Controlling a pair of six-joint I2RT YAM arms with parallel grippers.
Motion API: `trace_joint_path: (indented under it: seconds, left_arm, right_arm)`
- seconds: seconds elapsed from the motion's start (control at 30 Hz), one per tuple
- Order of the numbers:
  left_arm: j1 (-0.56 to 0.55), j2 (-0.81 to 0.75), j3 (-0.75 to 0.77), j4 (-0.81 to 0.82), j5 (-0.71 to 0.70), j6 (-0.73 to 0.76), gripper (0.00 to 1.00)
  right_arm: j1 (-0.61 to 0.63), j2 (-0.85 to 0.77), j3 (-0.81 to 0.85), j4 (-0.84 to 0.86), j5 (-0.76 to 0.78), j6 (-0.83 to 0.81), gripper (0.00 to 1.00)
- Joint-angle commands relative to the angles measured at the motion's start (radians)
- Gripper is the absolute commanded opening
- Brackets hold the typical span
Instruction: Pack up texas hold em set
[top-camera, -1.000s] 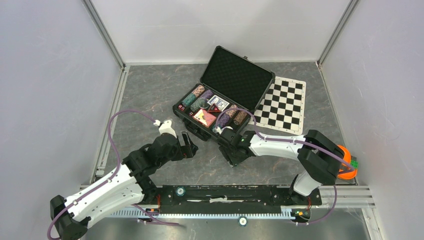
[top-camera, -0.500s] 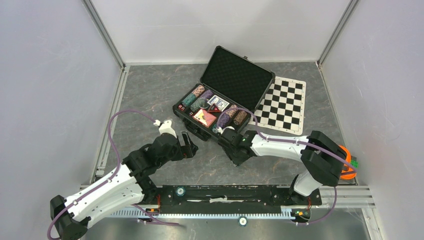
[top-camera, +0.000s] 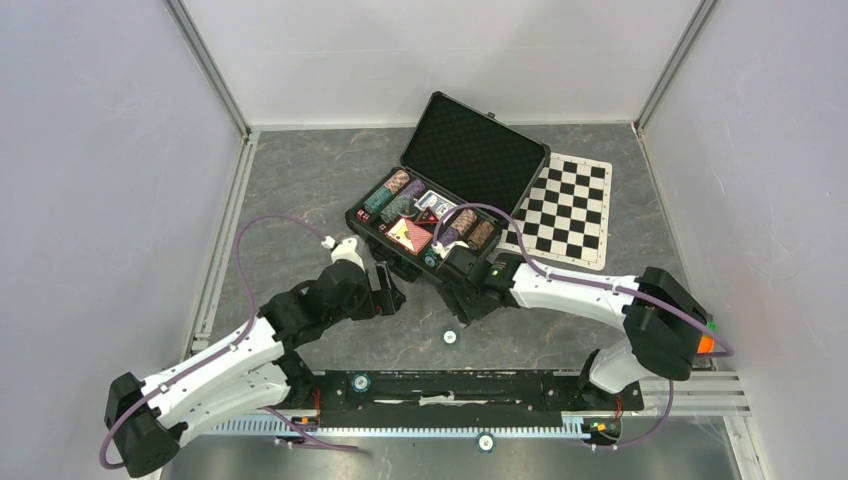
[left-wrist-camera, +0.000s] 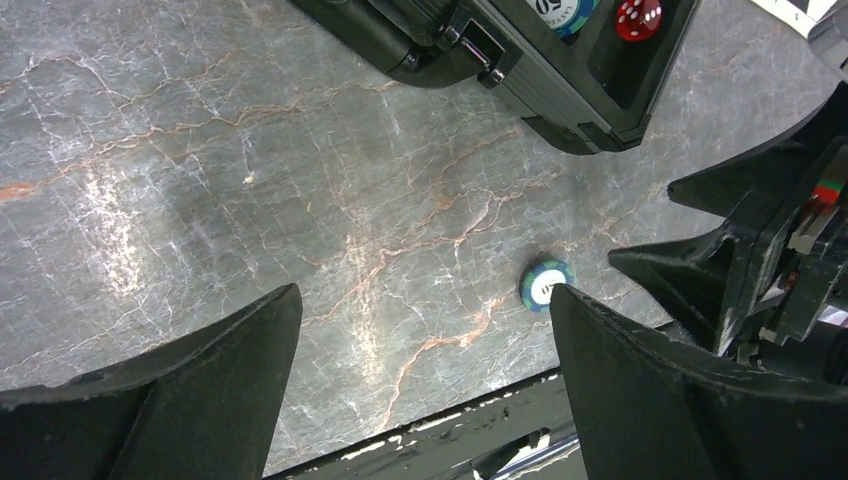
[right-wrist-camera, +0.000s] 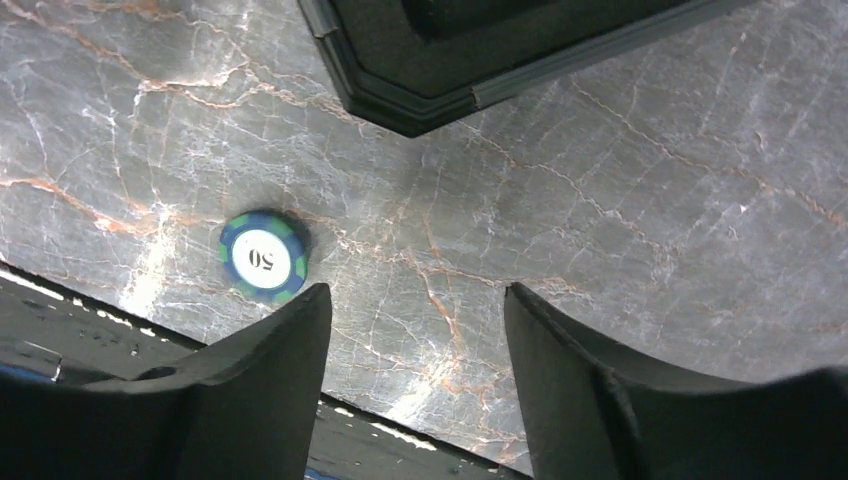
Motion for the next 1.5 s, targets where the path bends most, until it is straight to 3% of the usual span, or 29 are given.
trace_joint_path:
  seconds: [0.0, 0.13, 0.5, 1.0, 1.17, 1.47]
  left_arm:
    - [-0.002, 0.003, 0.048, 0.043, 0.005, 0.034, 1.00]
    - [-0.001, -0.016, 0.050, 0.031, -0.015, 0.033, 1.00]
    - [0.020, -0.145, 0.056, -0.166, -0.277, -0.082, 1.00]
    - [0.024, -0.192, 0.034, -0.154, -0.284, -0.083, 1.00]
    - [0.024, -0.192, 0.033, -0.146, -0.279, -0.079, 1.00]
    - [0.024, -0.184, 0.034, -0.123, -0.245, -0.064, 1.00]
  right_arm:
    - [0.009, -0.021, -0.020, 0.071, -0.065, 0.003, 0.77]
    - [0.082, 0.034, 0.046, 0.046, -0.031, 0.020, 0.83]
    - [0.123, 0.151, 0.082, 0.086, -0.062, 0.068, 0.77]
    - [0.175, 0.219, 0.058, 0.088, -0.043, 0.109, 0.61]
    - [0.177, 0.209, 0.052, 0.066, -0.015, 0.109, 0.45]
    - [0.169, 0.174, 0.132, -0.010, 0.063, 0.089, 0.43]
